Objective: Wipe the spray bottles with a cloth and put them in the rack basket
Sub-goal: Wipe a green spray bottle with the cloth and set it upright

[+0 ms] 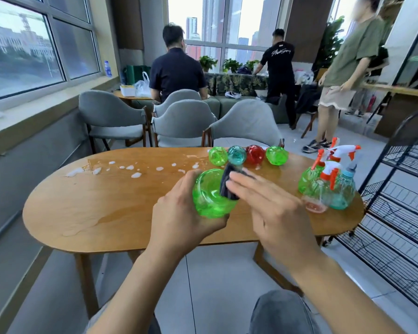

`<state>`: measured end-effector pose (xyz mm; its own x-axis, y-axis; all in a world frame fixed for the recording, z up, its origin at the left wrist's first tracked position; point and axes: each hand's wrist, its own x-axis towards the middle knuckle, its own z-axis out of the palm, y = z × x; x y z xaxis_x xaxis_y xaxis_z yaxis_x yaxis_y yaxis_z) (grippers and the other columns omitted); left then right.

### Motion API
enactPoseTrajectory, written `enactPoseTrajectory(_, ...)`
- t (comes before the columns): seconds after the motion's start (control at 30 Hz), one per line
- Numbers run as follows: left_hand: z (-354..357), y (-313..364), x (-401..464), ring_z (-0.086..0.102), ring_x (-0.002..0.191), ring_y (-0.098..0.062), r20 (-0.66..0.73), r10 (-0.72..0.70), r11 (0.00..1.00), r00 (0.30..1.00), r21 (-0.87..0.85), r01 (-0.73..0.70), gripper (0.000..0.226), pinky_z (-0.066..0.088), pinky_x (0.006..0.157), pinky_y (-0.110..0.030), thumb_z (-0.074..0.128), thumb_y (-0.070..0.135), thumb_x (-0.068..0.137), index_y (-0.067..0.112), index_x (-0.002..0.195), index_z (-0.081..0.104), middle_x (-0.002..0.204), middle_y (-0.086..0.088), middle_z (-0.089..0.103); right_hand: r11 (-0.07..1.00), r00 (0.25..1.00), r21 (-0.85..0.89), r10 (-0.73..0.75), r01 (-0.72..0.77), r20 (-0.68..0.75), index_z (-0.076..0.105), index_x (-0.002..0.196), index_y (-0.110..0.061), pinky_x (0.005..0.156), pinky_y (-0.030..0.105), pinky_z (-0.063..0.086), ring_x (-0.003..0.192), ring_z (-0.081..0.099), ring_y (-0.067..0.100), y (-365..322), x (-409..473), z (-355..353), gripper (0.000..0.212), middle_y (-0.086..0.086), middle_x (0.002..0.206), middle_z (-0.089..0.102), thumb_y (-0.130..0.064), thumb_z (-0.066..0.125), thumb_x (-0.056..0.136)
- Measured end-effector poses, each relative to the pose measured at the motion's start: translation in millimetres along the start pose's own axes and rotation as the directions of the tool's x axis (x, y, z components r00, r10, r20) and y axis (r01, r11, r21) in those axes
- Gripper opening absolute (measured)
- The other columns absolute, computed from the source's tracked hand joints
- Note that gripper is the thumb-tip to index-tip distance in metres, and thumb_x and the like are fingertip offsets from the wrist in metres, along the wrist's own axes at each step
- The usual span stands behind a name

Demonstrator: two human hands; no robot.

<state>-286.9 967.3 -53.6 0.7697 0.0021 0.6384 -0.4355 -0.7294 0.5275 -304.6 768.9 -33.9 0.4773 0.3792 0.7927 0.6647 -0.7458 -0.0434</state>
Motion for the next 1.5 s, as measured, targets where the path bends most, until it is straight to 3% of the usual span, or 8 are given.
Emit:
enactPoseTrajectory(0.3,-16.1,9.5,-9.4,0.073,0.095,-0.023,-0.013,0.028,1.0,1.0,0.0,-0.028,0.081,0.055,0.071,-0.037,0.079,0.064,0.062,0.035,0.133,0.053,0.111,0.015,0.073,0.983,0.981,0.02,-0.183,0.182,0.058,0.071,0.134,-0.011,0.115,0.04,0.048,0.143,0.054,0.022,-25.5,-10.1,-12.9,0.056,0.001,0.146,0.064,0.02,0.059,0.09)
enactPoseTrajectory(0.5,-16.7,22.9,-27.0,0.073,0.093,-0.025,-0.028,0.061,0.997,0.998,0.056,-0.059,0.079,0.058,0.067,-0.039,0.081,0.063,0.067,0.035,0.136,0.054,0.113,0.014,0.071,0.996,0.997,-0.047,-0.08,0.079,-0.008,0.072,0.133,-0.01,0.115,0.04,0.048,0.139,0.057,0.023,-32.3,-4.5,-23.7,0.053,0.001,0.144,0.065,0.014,0.057,0.089)
enactPoseTrajectory(0.7,-28.3,23.8,-31.4,0.073,0.095,-0.025,-0.045,0.054,0.998,0.998,-0.016,-0.054,0.083,0.059,0.071,-0.04,0.077,0.064,0.062,0.034,0.136,0.055,0.114,0.014,0.073,0.968,0.967,-0.015,-0.25,0.251,0.053,0.07,0.136,-0.008,0.111,0.042,0.051,0.144,0.053,0.024,-40.8,-27.4,-34.5,0.062,0.003,0.148,0.062,0.024,0.059,0.084)
enactPoseTrajectory(0.9,-15.1,45.5,-35.5,0.074,0.095,-0.026,-0.002,0.106,0.993,0.994,0.05,-0.106,0.084,0.06,0.069,-0.042,0.078,0.064,0.066,0.036,0.141,0.053,0.12,0.015,0.071,0.994,0.994,-0.085,-0.069,0.062,-0.083,0.071,0.135,-0.009,0.117,0.038,0.046,0.139,0.058,0.023,-34.3,-25.2,-47.4,0.051,0.002,0.143,0.065,0.016,0.058,0.092)
enactPoseTrajectory(1.1,-7.4,56.8,-27.0,0.075,0.096,-0.028,-0.004,0.187,0.982,0.982,-0.011,-0.187,0.085,0.062,0.07,-0.045,0.063,0.066,0.064,0.034,0.142,0.052,0.124,0.013,0.072,0.976,0.977,-0.069,-0.208,0.204,-0.051,0.071,0.134,-0.006,0.113,0.04,0.05,0.141,0.056,0.026,-30.9,-43.4,-52.3,0.052,0.005,0.145,0.064,0.02,0.056,0.091)
enactPoseTrajectory(1.23,13.7,58.2,-21.6,0.076,0.093,-0.032,-0.004,0.231,0.969,0.973,0.085,-0.23,0.09,0.058,0.065,-0.039,0.08,0.064,0.062,0.036,0.141,0.047,0.133,0.015,0.068,0.983,0.964,-0.001,0.179,-0.182,-0.196,0.074,0.13,-0.014,0.114,0.031,0.048,0.132,0.062,0.008,-4.4,-52.1,-64.8,0.045,-0.005,0.136,0.069,0.013,0.06,0.096)
enactPoseTrajectory(1.33,36.6,59.0,-16.3,0.074,0.098,-0.033,0.057,0.184,0.982,0.981,0.044,-0.186,0.095,0.054,0.066,-0.038,0.092,0.053,0.063,0.04,0.143,0.043,0.138,0.017,0.063,0.753,0.778,0.351,0.62,-0.557,-0.096,0.076,0.125,-0.027,0.115,0.03,0.047,0.121,0.06,-0.014,13.2,-49.9,-64.2,0.041,-0.027,0.123,0.07,0.002,0.062,0.101)
enactPoseTrajectory(1.5,76.9,72.6,-11.3,0.052,0.131,-0.013,0.168,0.193,0.971,0.967,-0.174,-0.164,0.097,0.046,0.08,-0.034,0.097,0.035,0.072,0.045,0.149,0.039,0.152,0.016,0.047,0.437,0.585,0.596,0.808,-0.673,0.067,0.074,0.12,-0.041,0.108,0.019,0.045,0.12,0.061,-0.011,34.3,-62.3,-53.1,0.044,-0.028,0.119,0.072,-0.002,0.059,0.104)
